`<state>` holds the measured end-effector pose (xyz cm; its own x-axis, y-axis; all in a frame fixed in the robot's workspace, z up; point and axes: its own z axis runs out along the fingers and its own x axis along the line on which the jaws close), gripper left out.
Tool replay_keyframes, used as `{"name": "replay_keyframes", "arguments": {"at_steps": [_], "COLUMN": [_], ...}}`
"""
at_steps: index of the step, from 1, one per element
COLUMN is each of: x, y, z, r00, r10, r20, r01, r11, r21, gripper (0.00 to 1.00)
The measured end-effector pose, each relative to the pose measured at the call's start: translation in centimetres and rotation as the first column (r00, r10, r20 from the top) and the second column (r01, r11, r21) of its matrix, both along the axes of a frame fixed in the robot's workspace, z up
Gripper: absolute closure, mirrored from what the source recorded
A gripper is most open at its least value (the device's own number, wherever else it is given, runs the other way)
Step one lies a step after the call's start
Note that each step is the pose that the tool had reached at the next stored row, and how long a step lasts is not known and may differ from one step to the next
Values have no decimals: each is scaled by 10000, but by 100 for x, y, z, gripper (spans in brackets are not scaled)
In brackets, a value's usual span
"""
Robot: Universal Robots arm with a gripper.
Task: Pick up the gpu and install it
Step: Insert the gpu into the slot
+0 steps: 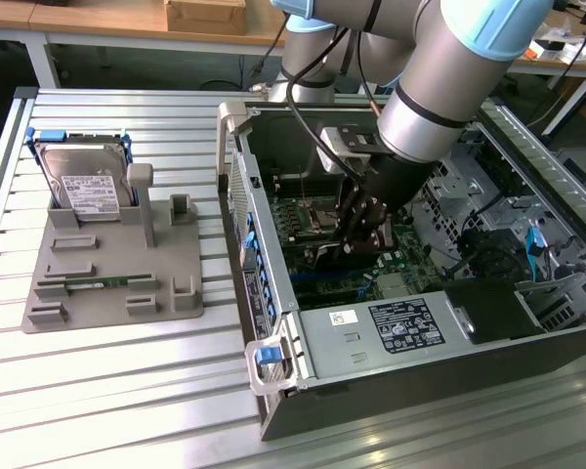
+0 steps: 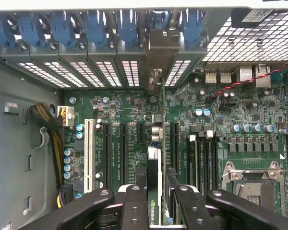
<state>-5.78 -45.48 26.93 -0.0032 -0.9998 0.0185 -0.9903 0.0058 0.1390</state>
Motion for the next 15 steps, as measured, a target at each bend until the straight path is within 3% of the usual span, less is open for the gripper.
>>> {"name": "replay_keyframes", "arguments": {"at_steps": [1,2,13,15], "x": [0,1,33,31], "y": [1,13,38,43], "z": [1,0,0,1], "r00": [10000,9969,9971,9992], "r10": [78,782,758,401], "r20": [-1,-1,-13,-16], "r01": [-78,-782,-758,-401], "r11": [10000,9969,9971,9992], "r21": [-1,-4,-62,-84], "gripper": [73,73,73,73]}}
